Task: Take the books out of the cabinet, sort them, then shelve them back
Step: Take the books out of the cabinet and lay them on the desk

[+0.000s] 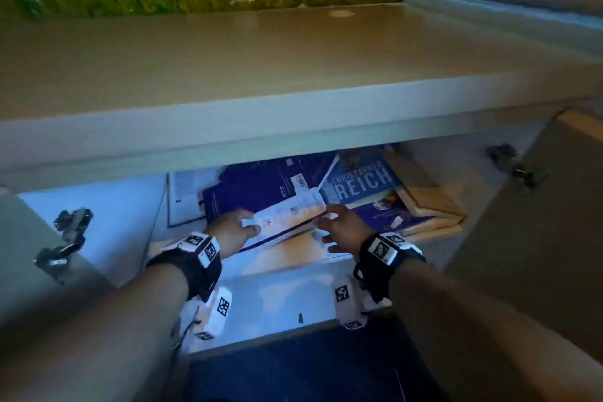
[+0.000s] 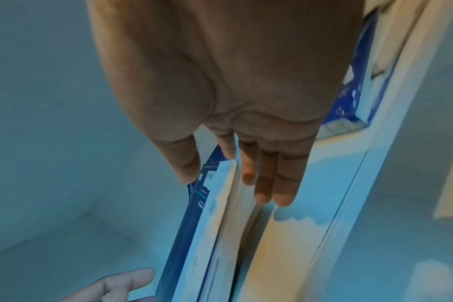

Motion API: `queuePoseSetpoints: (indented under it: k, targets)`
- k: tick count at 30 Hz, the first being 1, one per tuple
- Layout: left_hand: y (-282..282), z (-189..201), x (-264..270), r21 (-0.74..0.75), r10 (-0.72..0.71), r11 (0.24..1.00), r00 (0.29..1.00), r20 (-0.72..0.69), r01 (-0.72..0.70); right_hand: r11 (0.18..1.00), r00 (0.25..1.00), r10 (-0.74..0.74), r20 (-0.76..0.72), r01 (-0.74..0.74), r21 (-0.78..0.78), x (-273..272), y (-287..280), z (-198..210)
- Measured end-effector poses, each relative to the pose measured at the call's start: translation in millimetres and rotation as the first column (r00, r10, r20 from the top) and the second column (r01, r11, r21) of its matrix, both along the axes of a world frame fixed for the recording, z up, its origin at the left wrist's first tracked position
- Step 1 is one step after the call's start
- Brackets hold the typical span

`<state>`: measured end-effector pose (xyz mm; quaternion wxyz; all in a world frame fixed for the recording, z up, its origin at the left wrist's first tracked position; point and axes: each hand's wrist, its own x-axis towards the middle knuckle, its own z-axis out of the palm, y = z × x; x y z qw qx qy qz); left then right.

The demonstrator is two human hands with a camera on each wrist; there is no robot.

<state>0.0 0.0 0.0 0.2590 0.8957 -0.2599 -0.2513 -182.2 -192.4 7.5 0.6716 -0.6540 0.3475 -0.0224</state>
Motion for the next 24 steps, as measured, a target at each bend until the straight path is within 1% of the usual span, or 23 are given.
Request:
queuePoseSetpoints:
  k: [3,4,6,8,10,13,15,17,20,22,24]
  targets:
    - [-8.8,-22.7,5.3,0.069,0.017,0.997,0.986,0.164,-0.028,0.994,0.992,-0.11,0.057,0.111,-0.01,16.8,-1.1,-34.3]
    - [-11.0,-29.3,7.0,0.105,0.014,0.994,0.982,0.19,-0.034,0.99,0.988,-0.14,0.061,0.141,-0.007,22.9,-2.4,-43.2]
    - [-13.8,-45.1,4.6,0.186,-0.005,0.982,0.973,0.23,-0.039,0.979,0.972,-0.204,0.115,0.202,0.029,34.8,-3.2,-59.2]
    - [-14.1,-52.4,1.2,0.255,-0.027,0.966,0.959,0.282,-0.048,0.96,0.947,-0.268,0.179,0.247,0.133,45.6,-3.7,-70.7]
    - [-13.9,-49.4,-7.7,0.291,-0.035,0.955,0.946,0.321,-0.063,0.931,0.924,-0.325,0.203,0.275,0.24,51.9,0.9,-79.4]
    - [-13.4,-41.4,-19.0,0.34,-0.086,0.94,0.934,0.347,-0.04,0.876,0.885,-0.4,0.237,0.294,0.382,54.5,9.0,-89.4]
    - [-13.6,-32.9,-14.9,0.355,-0.127,0.935,0.929,0.347,-0.005,0.843,0.864,-0.429,0.264,0.278,0.459,53.8,11.1,-93.7]
    - [-14.7,-23.5,3.8,0.321,-0.139,0.947,0.927,0.349,0.021,0.823,0.865,-0.421,0.273,0.238,0.515,51.3,10.8,-95.7]
    - [-11.6,-15.0,25.8,0.205,-0.037,0.978,0.95,0.309,-0.028,0.832,0.886,-0.377,0.27,0.195,0.52,44.4,8.6,-97.9]
    - [-6.7,-20.1,27.5,0.145,0.045,0.985,0.958,0.284,-0.089,0.846,0.896,-0.361,0.258,0.198,0.495,37.8,7.3,-100.4]
    - [-3.9,-30.6,20.8,0.107,0.065,0.99,0.966,0.25,-0.094,0.86,0.897,-0.359,0.257,0.211,0.465,30.3,6.1,-98.3]
